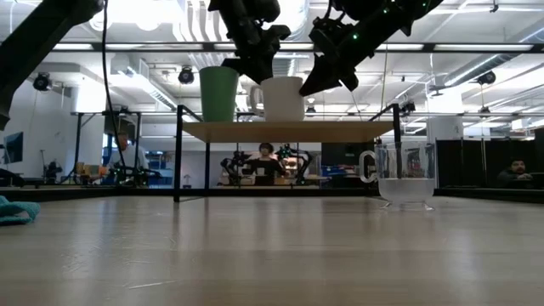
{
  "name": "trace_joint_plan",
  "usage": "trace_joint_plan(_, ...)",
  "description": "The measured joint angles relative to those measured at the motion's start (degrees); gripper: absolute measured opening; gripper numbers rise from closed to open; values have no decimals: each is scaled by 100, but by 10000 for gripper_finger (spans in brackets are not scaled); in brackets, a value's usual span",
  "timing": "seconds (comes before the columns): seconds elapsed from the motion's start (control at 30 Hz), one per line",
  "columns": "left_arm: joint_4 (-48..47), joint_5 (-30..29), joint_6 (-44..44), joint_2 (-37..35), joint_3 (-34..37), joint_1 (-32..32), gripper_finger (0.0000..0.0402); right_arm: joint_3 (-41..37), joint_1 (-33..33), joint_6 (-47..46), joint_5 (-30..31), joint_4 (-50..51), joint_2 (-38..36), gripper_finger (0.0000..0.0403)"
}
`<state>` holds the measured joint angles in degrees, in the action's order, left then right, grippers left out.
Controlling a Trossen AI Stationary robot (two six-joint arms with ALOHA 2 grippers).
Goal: Stack small to large cups/mugs on shelf
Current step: Put the white cup on the shelf
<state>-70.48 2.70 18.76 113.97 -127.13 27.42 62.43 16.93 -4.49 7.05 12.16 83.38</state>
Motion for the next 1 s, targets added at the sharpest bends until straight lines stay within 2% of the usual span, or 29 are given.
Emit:
trace_joint_plan(0.63,915,-132,-11,-25,-44,48,37,2,13,-131,50,237,-62,9)
trace_joint_plan(1.0,1009,-137,-15,-50,-44,49,37,2,294,-151,50,-332,-62,9)
